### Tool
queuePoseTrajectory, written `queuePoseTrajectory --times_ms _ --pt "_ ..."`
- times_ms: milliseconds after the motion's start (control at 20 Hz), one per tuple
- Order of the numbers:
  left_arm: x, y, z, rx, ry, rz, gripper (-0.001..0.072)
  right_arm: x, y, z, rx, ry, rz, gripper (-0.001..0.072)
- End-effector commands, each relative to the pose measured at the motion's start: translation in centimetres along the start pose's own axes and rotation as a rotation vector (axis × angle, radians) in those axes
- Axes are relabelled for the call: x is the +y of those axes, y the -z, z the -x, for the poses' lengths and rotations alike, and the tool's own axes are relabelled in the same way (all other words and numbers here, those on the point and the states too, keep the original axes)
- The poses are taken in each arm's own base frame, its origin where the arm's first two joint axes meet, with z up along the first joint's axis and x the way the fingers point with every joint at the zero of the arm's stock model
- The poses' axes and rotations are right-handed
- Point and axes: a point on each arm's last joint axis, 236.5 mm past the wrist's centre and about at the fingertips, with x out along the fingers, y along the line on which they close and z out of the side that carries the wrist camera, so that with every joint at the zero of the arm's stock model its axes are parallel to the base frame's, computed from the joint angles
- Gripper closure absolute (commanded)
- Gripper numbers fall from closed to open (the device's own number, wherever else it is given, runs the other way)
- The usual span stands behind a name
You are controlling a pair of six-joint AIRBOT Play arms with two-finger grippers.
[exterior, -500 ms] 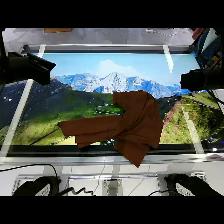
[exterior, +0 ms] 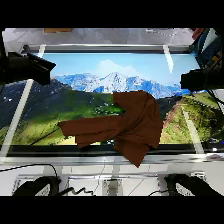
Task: Fold the clothes and pants, and hang the long-sleeved shirts on hangers.
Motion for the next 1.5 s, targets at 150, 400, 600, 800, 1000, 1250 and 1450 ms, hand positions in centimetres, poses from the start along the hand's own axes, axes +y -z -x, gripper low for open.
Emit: queuePoseTrajectory --times_ms 150,400,600,800,1000,1250,1450 --pt "0.0 0.0 0.0 0.000 0.001 0.000 0.0691 0.0 0.0 0.0 0.000 -0.001 0.001 0.0693" --pt "0.0 0.0 0.0 0.000 0.001 0.000 0.0691 0.1 0.0 0.0 -0.002 -0.002 0.001 0.0693" --pt "0.0 0.0 0.0 0.000 0.001 0.000 0.0690 -1.2 -1.6 -0.2 -0.059 0.052 0.093 0.0693" --pt "0.0 0.0 0.0 0.000 0.001 0.000 0.0691 -6.9 4.0 -3.3 0.210 0.175 0.161 0.0695" --pt "0.2 -0.5 0.0 -0.021 -0.010 0.000 0.0690 -6.7 11.2 -9.0 0.331 -0.095 0.002 0.0695" --pt "0.0 -0.6 0.0 -0.025 -0.002 0.004 0.0690 -2.0 19.5 -12.6 0.330 -0.492 -0.266 0.0695" --pt "0.0 -0.6 0.0 -0.025 -0.002 0.004 0.0690 -1.3 28.0 -16.3 0.527 -0.421 -0.559 0.0536"
